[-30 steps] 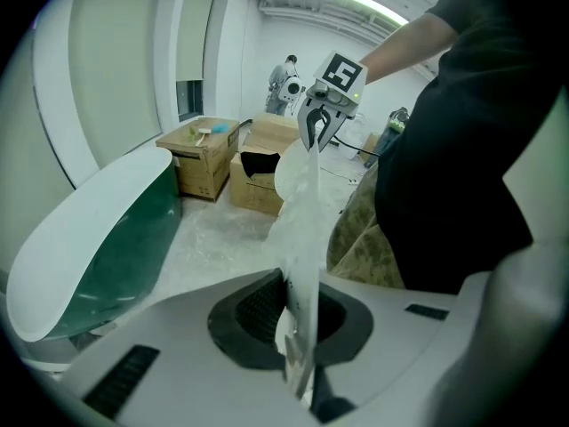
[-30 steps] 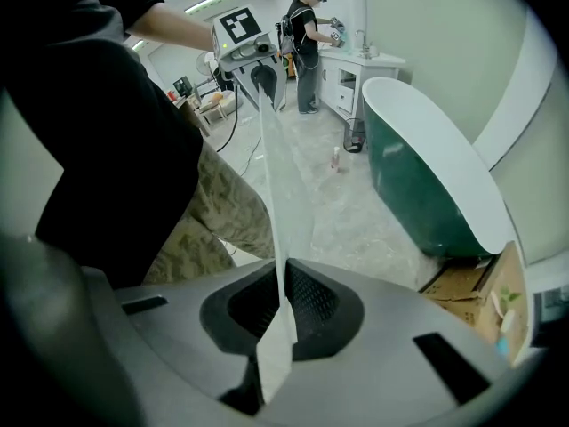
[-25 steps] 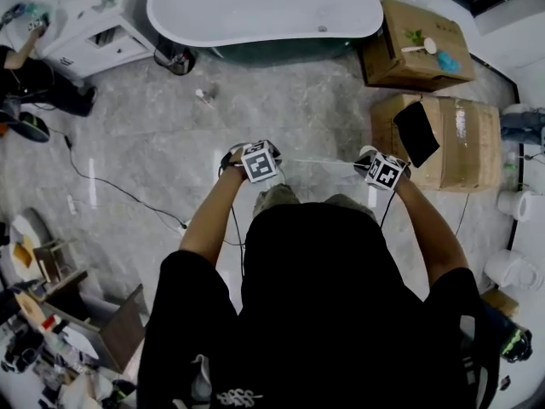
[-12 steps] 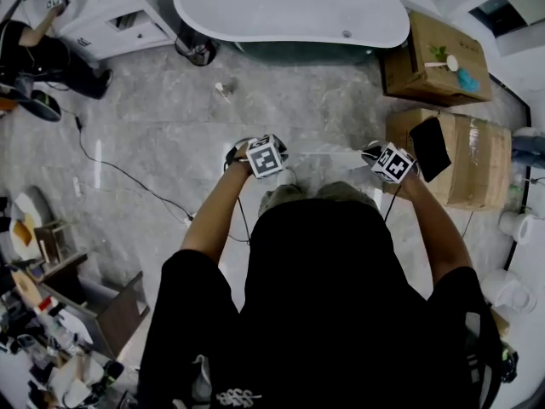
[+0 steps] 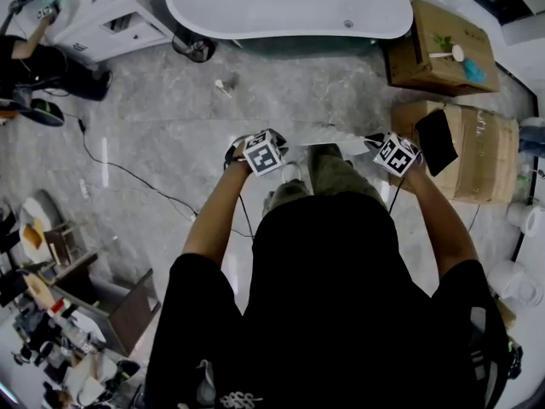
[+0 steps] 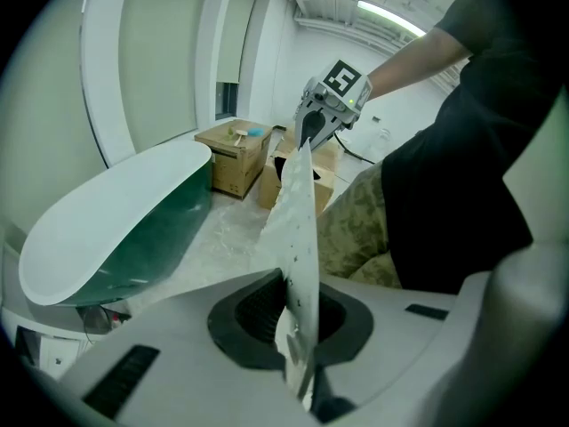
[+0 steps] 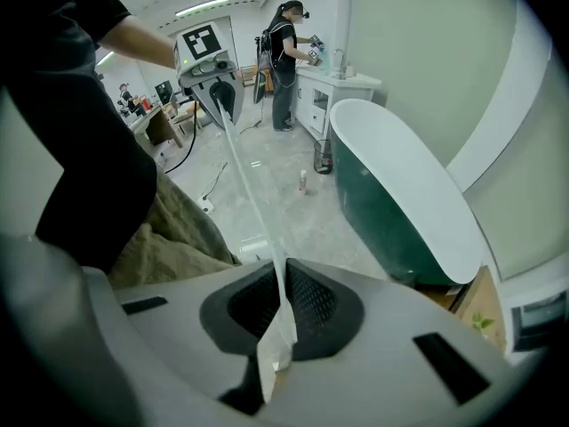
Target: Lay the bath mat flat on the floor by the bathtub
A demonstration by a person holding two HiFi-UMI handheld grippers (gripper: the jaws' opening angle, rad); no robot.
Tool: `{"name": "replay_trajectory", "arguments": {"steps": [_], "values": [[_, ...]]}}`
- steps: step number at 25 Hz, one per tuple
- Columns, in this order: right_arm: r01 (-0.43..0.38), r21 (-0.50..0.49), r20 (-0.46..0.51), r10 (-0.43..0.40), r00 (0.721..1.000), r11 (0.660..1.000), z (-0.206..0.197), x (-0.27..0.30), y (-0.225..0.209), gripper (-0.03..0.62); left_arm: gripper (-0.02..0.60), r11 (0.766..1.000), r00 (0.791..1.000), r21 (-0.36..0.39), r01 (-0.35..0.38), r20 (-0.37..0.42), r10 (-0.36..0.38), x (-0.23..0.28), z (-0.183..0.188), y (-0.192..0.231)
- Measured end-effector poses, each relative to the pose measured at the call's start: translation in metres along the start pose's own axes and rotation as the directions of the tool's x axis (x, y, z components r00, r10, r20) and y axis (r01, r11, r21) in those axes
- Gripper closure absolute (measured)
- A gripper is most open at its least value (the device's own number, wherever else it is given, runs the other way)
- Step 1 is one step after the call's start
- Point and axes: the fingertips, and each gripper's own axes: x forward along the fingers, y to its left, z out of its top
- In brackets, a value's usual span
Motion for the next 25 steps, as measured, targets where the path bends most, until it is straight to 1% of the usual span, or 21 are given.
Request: {"name": "replay_trajectory", "arguments": {"steps": [3, 5, 9, 11, 14, 19, 22, 25], "values": [[-0.006, 0.010, 0.024, 0.006, 1.000, 1.000, -0.009, 0.002, -0.019, 0.568, 0.555, 1.000, 1.000, 0.006, 0.022, -0.006, -0.022, 0.008, 0.015, 0.003], [0.003, 0.018, 0.053, -0.004, 0.999, 1.000, -0.011, 0.002, -0.039, 0.568, 0.555, 0.999, 0.999, -0.001, 0.033, -0.021, -0.033, 0.012, 0.024, 0.011], [0.011, 0.039, 0.099, -0.014, 0.995, 0.999, -0.016, -0.004, -0.082, 0.568, 0.555, 0.999, 1.000, -0.030, 0.015, -0.004, -0.015, 0.022, 0.056, 0.037], [0.012, 0.038, 0.108, -0.016, 0.994, 0.999, -0.018, -0.005, -0.102, 0.568, 0.555, 0.999, 1.000, -0.047, 0.019, -0.019, -0.020, 0.027, 0.068, 0.048], [0.002, 0.031, 0.106, -0.005, 0.994, 1.000, -0.026, -0.001, -0.121, 0.568, 0.555, 0.999, 0.999, -0.043, 0.021, -0.029, -0.022, 0.038, 0.083, 0.060], [-0.033, 0.022, 0.104, 0.031, 0.994, 0.999, -0.044, 0.007, -0.155, 0.568, 0.555, 0.998, 0.997, -0.060, 0.030, -0.073, -0.035, 0.060, 0.103, 0.086], [-0.048, 0.024, 0.111, 0.045, 0.993, 0.999, -0.051, 0.009, -0.167, 0.568, 0.555, 0.997, 0.993, -0.067, 0.039, -0.105, -0.045, 0.064, 0.114, 0.096], [-0.067, 0.037, 0.121, 0.062, 0.991, 0.997, -0.056, 0.012, -0.176, 0.568, 0.555, 0.998, 0.990, -0.057, 0.029, -0.135, -0.037, 0.065, 0.125, 0.106]]}}
